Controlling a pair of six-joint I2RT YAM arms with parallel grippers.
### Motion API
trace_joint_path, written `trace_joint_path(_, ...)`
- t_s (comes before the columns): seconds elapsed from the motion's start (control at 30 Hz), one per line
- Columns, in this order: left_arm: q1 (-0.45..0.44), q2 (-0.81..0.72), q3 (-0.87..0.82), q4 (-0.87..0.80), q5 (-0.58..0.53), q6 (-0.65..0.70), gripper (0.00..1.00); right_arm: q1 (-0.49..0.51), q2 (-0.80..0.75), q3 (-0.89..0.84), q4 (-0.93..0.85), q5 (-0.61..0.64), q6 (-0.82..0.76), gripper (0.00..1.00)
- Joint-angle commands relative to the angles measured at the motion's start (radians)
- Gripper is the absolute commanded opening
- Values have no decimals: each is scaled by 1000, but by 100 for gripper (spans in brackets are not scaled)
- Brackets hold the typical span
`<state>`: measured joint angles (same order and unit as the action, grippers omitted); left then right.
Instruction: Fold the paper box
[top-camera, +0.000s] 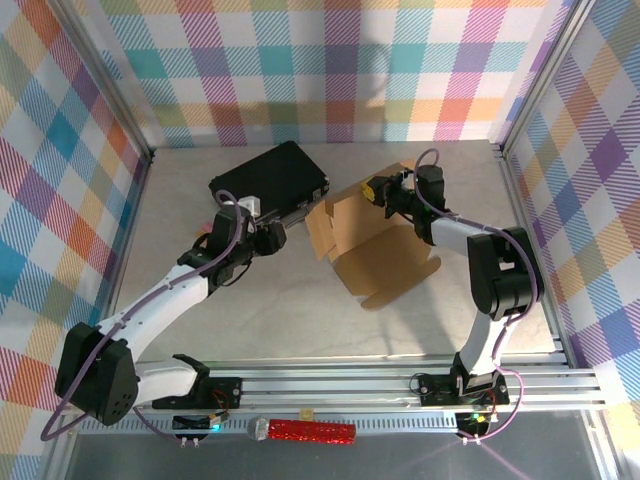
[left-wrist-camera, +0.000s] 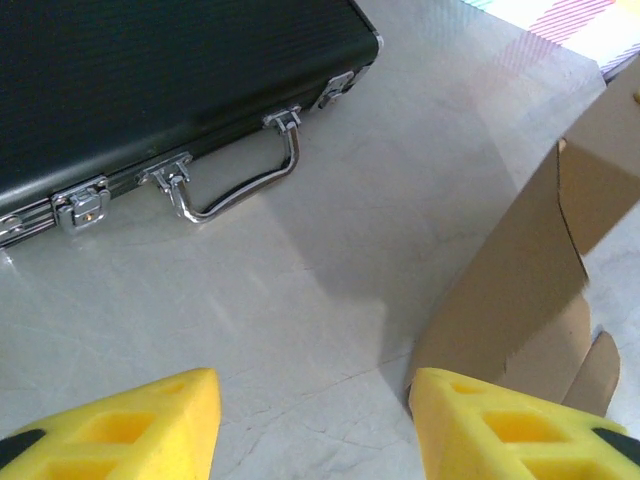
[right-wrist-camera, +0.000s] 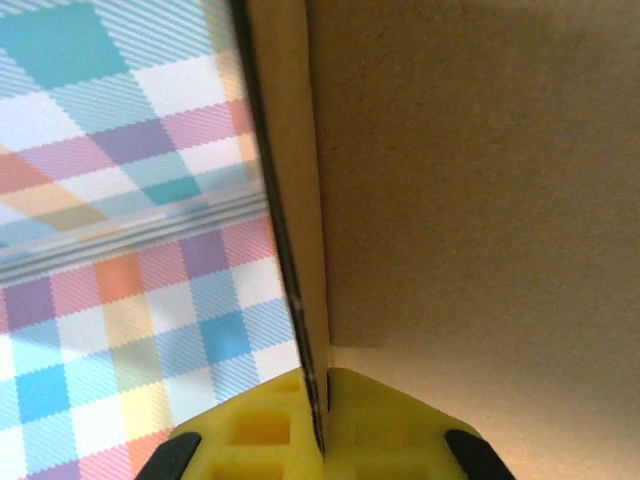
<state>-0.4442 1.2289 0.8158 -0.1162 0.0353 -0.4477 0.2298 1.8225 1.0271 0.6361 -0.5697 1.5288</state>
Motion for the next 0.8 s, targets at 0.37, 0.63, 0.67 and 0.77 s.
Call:
trace_joint_path(0.37, -59, 68, 241, -124, -107, -77, 57, -27, 145, -16, 469, -161, 57, 0)
trace_joint_path(0.63, -72, 104, 263, -130, -114, -52, 59, -33, 257, -52, 652, -225, 83, 0)
trace_joint_path(0.67, -76, 112, 273, -137, -114, -47, 59, -35, 258, -61, 658, -229, 82, 0)
trace_joint_path(0.77, -94, 144, 322, -153, -94, -41, 62, -37, 263, -67, 680, -242, 93, 0)
